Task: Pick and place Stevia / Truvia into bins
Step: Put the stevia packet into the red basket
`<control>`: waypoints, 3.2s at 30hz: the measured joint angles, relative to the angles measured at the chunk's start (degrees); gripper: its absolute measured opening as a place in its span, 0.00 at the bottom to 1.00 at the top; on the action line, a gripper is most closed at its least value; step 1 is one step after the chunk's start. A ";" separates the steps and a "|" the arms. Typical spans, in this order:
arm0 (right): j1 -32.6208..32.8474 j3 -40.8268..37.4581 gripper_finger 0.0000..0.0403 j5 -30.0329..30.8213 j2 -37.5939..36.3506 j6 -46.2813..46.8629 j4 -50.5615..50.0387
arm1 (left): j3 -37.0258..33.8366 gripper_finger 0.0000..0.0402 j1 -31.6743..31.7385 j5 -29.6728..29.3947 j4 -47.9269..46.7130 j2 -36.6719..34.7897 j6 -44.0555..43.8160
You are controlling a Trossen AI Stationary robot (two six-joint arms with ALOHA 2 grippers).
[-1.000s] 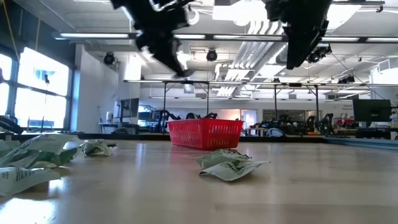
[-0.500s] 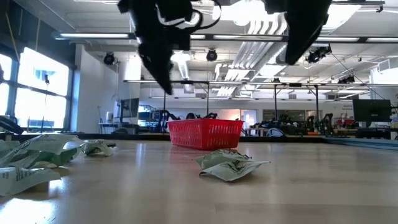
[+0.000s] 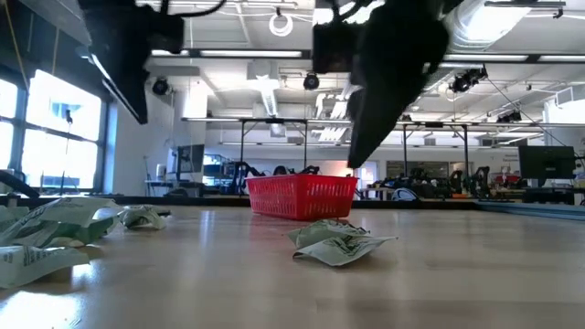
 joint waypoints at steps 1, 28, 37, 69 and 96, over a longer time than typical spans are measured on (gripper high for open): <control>-0.06 0.00 0.86 1.30 0.50 2.48 0.98 | -0.62 0.65 -0.88 -0.50 0.09 -1.02 -0.91; 8.83 0.02 0.86 16.08 9.08 47.03 4.59 | -1.78 0.62 -7.99 -4.93 -3.89 -3.62 8.26; 8.88 0.31 0.83 20.71 13.52 38.64 7.00 | -1.78 0.62 -7.97 -5.26 -4.09 -3.62 9.73; -15.18 3.25 0.18 12.10 0.09 30.62 10.25 | -13.06 0.62 -7.97 0.86 3.63 -3.64 9.00; 1.55 3.30 0.77 19.66 -5.05 36.99 -22.89 | -9.36 0.62 -9.23 10.40 35.36 17.62 -3.76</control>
